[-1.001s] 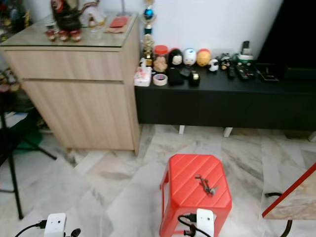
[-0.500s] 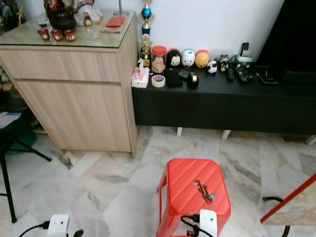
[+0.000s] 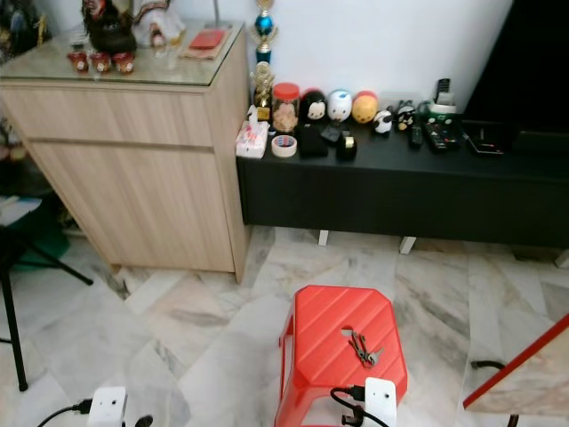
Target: Hang keys on a hook
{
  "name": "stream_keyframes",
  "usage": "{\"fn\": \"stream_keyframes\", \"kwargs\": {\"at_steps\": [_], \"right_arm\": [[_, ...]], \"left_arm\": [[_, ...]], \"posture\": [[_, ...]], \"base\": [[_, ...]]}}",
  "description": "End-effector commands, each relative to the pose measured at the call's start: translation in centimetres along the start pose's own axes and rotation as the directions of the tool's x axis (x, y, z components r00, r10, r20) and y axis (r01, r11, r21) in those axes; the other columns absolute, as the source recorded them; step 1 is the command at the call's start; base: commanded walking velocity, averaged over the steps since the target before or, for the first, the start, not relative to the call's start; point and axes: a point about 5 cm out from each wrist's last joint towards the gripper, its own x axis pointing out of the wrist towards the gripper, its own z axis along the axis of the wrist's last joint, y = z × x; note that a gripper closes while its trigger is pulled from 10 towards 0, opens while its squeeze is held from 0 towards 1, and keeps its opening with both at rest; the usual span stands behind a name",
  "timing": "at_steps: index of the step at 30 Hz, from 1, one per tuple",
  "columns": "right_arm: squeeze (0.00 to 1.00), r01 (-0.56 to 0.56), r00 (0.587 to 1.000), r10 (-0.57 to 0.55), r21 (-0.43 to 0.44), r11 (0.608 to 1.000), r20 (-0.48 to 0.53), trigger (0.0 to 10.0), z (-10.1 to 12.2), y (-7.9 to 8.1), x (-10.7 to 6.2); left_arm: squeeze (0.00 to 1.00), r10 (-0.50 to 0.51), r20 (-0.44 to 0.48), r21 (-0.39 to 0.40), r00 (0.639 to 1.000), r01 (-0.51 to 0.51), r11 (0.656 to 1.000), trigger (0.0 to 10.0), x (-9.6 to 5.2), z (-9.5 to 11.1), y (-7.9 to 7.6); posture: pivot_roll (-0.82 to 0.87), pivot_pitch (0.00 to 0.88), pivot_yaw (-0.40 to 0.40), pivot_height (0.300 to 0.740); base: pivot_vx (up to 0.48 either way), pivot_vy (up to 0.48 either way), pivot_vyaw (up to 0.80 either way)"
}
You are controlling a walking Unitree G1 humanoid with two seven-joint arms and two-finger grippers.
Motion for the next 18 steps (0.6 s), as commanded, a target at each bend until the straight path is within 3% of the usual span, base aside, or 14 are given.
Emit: {"fn": "stream_keyframes", "kwargs": {"at_steps": [1, 15, 18], "right_arm": [[0.00, 0.016, 1.000, -0.016, -0.006, 1.000, 0.000, 10.0, -0.1, -0.7, 0.0], [0.00, 0.008, 0.998, -0.009, 0.002, 1.000, 0.068, 10.0, 1.4, -0.1, 0.2], [0.00, -0.003, 0.974, -0.001, 0.020, 1.000, 0.226, 10.0, 4.7, 0.4, 0.4]], "left_arm": [[0.00, -0.019, -0.011, 0.008, 1.000, 0.019, 1.000, 10.0, 0.0, -0.1, -0.6], [0.00, -0.014, 0.003, -0.001, 1.000, 0.014, 1.000, 10.0, 0.0, 0.1, -0.4], [0.00, -0.027, 0.108, 0.003, 0.994, 0.027, 1.000, 10.0, 0.5, 2.4, -0.6]], "posture": [[0.03, 0.014, -0.033, 0.740], [0.03, 0.016, -0.035, 0.740], [0.03, 0.018, -0.038, 0.740]], "base": [[0.000, -0.330, 0.00], [0.000, -0.024, 0.00], [0.000, 0.000, 0.00]]}}
